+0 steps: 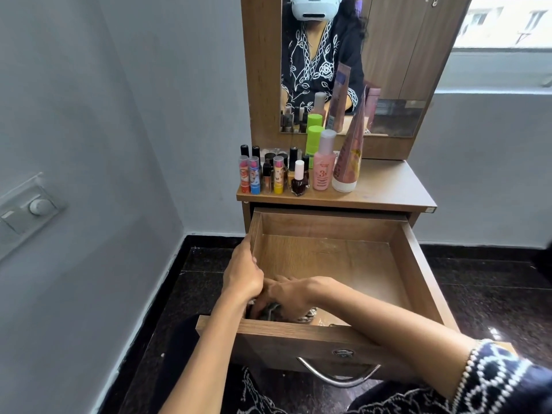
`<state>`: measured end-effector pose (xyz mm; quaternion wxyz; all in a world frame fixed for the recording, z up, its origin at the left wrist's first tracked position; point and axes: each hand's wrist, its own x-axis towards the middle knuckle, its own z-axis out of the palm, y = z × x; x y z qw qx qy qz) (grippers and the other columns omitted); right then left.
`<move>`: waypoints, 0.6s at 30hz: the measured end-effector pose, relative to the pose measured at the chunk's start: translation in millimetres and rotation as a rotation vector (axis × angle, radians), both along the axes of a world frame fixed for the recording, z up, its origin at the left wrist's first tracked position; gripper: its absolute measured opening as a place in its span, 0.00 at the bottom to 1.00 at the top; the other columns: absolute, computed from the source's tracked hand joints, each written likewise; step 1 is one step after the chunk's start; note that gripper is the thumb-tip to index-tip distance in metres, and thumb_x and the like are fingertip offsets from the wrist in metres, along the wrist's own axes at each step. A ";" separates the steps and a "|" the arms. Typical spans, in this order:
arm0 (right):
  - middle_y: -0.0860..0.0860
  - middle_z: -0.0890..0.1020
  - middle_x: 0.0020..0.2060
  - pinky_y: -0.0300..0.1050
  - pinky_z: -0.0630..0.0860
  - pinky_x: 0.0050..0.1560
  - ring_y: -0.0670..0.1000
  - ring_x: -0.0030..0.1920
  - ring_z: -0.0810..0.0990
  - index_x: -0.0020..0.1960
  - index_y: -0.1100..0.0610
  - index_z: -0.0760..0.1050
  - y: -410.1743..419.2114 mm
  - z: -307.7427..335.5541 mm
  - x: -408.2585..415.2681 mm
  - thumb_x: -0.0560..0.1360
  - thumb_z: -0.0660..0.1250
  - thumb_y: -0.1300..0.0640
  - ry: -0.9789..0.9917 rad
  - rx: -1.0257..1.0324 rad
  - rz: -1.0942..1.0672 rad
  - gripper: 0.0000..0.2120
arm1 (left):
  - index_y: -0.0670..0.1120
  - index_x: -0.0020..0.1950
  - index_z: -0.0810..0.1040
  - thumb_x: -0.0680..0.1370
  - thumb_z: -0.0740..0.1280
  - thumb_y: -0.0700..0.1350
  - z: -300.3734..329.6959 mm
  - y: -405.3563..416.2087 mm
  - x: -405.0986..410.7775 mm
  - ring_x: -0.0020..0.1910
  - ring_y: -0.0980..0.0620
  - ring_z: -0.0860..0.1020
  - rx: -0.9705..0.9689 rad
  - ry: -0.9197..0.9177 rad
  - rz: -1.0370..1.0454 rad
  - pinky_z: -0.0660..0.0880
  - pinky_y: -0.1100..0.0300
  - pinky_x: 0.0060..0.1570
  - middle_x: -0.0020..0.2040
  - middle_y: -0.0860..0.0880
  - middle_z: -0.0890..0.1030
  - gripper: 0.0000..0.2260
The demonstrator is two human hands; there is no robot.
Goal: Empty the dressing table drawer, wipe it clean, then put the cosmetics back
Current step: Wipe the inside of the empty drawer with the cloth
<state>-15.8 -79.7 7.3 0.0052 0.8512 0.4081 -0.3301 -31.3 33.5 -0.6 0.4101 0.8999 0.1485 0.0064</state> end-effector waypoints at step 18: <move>0.52 0.71 0.61 0.47 0.73 0.60 0.54 0.61 0.71 0.56 0.50 0.80 -38.8 4.6 36.8 0.73 0.65 0.68 -0.135 0.218 -0.126 0.18 | 0.50 0.76 0.52 0.80 0.56 0.36 -0.1 0.6 1.5 0.70 0.47 0.65 -0.005 -0.004 -0.013 0.66 0.55 0.65 0.74 0.48 0.60 0.26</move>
